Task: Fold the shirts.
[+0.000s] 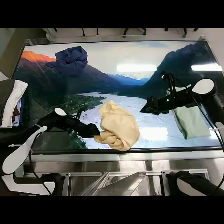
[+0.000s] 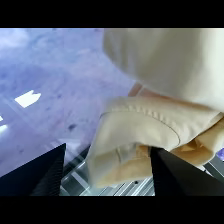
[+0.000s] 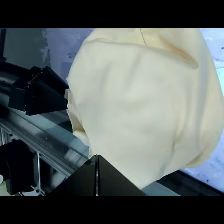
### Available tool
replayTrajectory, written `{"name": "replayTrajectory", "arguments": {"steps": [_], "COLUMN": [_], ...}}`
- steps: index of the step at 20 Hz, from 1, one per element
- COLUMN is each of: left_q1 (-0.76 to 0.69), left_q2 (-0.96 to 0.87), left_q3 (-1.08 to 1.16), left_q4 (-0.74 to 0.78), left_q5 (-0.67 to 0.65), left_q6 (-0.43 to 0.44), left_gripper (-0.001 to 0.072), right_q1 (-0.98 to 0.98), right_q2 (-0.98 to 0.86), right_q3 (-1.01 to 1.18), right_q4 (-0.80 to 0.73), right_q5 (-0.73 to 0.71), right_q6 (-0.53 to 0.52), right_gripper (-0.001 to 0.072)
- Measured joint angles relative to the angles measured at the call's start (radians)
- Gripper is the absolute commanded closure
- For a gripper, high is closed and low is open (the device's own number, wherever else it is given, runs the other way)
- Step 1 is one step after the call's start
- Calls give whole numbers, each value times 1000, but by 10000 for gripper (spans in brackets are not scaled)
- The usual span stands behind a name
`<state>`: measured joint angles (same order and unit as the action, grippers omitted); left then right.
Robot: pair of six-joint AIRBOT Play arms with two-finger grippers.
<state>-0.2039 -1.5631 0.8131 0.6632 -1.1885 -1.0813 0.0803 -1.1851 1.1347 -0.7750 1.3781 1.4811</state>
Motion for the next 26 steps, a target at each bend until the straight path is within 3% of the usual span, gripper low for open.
{"name": "replayTrajectory", "arguments": {"steps": [5,9,10,11,12,19,26], "left_q1": [-94,-72,-57,-42,-24,107,295], "left_q2": [-16,122,172,220,275,600,789], "left_q3": [76,79,60,34,-3,-288,-366], "left_q4": [21,135,167,187,202,249,258], "left_q5": [9,-42,-56,-63,-69,-73,-68], "left_q6": [17,-10,-20,-26,-34,-62,-70], "left_gripper": [691,690,690,690,690,690,690], "right_q1": [2,4,4,8,18,163,204], "right_q2": [0,-14,-24,-38,-53,-249,-396], "right_q3": [-1,-2,-3,-3,-3,-1,32], "right_q4": [0,0,4,13,24,147,165], "right_q5": [8,36,40,37,29,-107,-243], "right_q6": [1,2,2,2,1,-79,-95], "right_gripper": [690,689,655,362,-8,14,18]}}
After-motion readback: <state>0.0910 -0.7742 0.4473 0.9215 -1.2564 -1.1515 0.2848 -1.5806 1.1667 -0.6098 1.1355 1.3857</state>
